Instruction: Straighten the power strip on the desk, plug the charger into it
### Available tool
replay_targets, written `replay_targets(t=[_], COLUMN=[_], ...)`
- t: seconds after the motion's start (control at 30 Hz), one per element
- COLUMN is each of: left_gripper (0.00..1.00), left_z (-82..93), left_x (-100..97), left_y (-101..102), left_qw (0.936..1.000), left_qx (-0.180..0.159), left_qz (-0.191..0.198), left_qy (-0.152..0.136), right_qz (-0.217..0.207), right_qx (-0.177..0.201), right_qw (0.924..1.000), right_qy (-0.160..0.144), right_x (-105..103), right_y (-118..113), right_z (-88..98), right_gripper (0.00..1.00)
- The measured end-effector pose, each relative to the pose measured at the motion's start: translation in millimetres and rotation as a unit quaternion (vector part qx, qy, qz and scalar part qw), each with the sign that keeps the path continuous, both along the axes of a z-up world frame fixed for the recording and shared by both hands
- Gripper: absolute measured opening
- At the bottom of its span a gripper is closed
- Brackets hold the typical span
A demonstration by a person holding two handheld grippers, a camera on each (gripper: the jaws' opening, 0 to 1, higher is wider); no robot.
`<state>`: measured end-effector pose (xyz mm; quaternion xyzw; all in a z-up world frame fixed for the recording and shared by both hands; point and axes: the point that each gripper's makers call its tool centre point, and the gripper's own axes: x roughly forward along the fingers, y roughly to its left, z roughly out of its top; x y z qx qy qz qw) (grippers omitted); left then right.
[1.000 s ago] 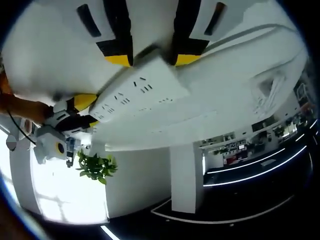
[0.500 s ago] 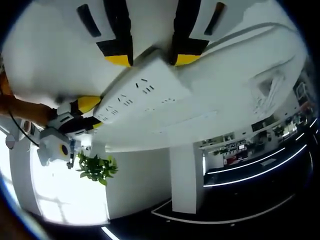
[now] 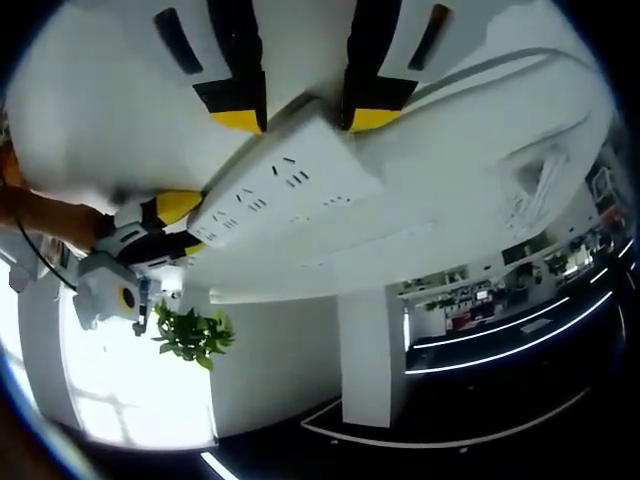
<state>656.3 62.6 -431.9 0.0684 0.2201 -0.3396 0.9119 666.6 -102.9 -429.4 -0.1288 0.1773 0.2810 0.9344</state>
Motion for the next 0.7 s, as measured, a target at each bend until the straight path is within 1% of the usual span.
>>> replay_targets(t=[0.13, 0.33, 0.7], left_gripper=[0.3, 0.3, 0.3], left_z=[-0.1, -0.1, -0.7], left_x=[-1.9, -9.7, -28.0], left_y=[0, 1, 3], left_qw=[1.0, 1.0, 1.0], left_qx=[-0.002, -0.002, -0.004], left_qz=[0.001, -0.001, -0.005], left_qy=[0.0, 0.0, -0.002], right_qz=[-0.001, 0.001, 0.003], right_qx=[0.0, 0.003, 0.009], right_qw=[1.0, 1.0, 1.0], right_qy=[0.0, 0.001, 0.002], right_x=[-2, -8, -28], right_y=[0, 1, 3], right_z=[-0.2, 0.0, 0.3], right_gripper=[0.41, 0.41, 0.41])
